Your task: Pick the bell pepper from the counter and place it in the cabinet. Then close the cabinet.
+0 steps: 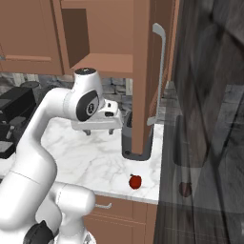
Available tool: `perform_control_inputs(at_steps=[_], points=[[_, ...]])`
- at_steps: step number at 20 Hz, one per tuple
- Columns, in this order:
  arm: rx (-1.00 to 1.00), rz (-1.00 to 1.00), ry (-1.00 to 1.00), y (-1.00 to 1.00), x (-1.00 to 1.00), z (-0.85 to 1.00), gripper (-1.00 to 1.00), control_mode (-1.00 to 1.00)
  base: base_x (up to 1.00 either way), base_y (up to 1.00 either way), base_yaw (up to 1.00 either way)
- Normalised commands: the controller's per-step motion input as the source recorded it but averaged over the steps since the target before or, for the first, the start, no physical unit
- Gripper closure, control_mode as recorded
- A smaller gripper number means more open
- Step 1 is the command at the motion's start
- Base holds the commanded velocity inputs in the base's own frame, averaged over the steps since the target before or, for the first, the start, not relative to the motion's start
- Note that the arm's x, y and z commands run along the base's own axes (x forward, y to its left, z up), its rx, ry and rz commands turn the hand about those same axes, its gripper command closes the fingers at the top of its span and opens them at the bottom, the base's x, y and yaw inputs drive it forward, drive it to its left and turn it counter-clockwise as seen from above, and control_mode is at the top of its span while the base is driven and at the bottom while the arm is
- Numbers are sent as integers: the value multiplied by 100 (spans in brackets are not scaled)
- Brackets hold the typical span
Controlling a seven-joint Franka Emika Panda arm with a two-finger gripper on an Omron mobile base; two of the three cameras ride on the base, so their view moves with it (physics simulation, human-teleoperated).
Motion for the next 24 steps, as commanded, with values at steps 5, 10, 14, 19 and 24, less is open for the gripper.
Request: perform_control_inputs(at_steps=[5, 10, 14, 19, 24], points=[[0, -2, 5, -39, -3, -22, -100, -100, 0, 0, 0], [0, -7, 9, -48, 10, -67, -100, -100, 0, 0, 0], [0, -9, 6, -40, 6, -77, -100, -100, 0, 0, 0], [0, -9, 1, -23, 10, -73, -100, -100, 0, 0, 0], [0, -7, 0, -2, 4, -55, -100, -100, 0, 0, 0]])
